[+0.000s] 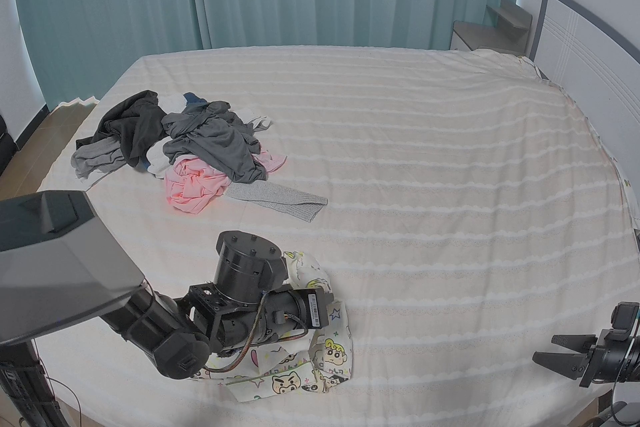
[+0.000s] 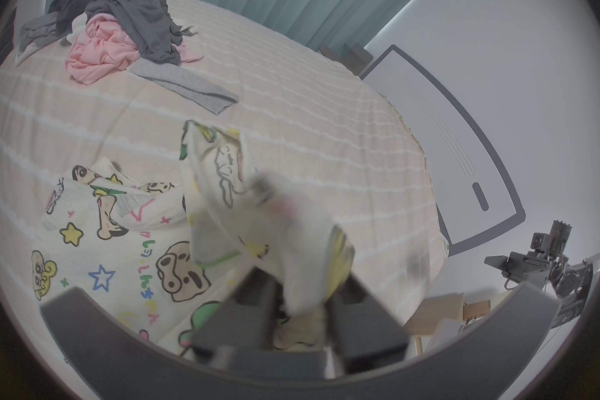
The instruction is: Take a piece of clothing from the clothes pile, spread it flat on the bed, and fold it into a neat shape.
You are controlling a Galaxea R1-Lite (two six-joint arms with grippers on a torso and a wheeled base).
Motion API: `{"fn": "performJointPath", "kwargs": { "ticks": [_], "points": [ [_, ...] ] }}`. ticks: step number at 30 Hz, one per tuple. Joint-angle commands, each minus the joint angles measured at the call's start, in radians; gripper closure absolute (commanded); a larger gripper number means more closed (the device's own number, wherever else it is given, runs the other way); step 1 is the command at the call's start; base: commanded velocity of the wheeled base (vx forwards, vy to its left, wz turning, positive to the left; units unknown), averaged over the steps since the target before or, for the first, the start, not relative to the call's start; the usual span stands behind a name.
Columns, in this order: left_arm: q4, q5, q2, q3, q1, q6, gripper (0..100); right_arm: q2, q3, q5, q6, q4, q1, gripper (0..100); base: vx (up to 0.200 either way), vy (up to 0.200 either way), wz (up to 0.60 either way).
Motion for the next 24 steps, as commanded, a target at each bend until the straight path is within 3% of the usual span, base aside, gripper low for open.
{"fn": "performJointPath", "kwargs": {
  "ticks": [1, 7, 14, 18, 24],
  "points": [
    [-0.002, 0.001, 0.026, -0.004, -0.012, -0.009, 0, 0.002, -0.001, 0.000, 0.000, -0.001, 0.000, 0, 0.000, 0.000, 0.00],
    [-0.002, 0.040, 0.016, -0.038, -0.024, -0.084, 0, 0.008, 0.001, 0.000, -0.001, -0.001, 0.000, 0, 0.000, 0.000, 0.00],
    [-0.032, 0.073, 0.001, -0.036, 0.009, -0.084, 0, 0.007, 0.001, 0.000, -0.001, -0.001, 0.000, 0, 0.000, 0.000, 0.00],
    [-0.044, 0.091, 0.003, -0.026, 0.083, -0.055, 0, 0.007, 0.006, 0.000, -0.001, -0.002, 0.000, 0, 0.000, 0.000, 0.00],
    [-0.031, 0.071, 0.009, 0.010, 0.181, 0.062, 0, 0.007, -0.011, 0.010, -0.003, -0.008, 0.001, 0, 0.000, 0.000, 0.00]
  ]
}}
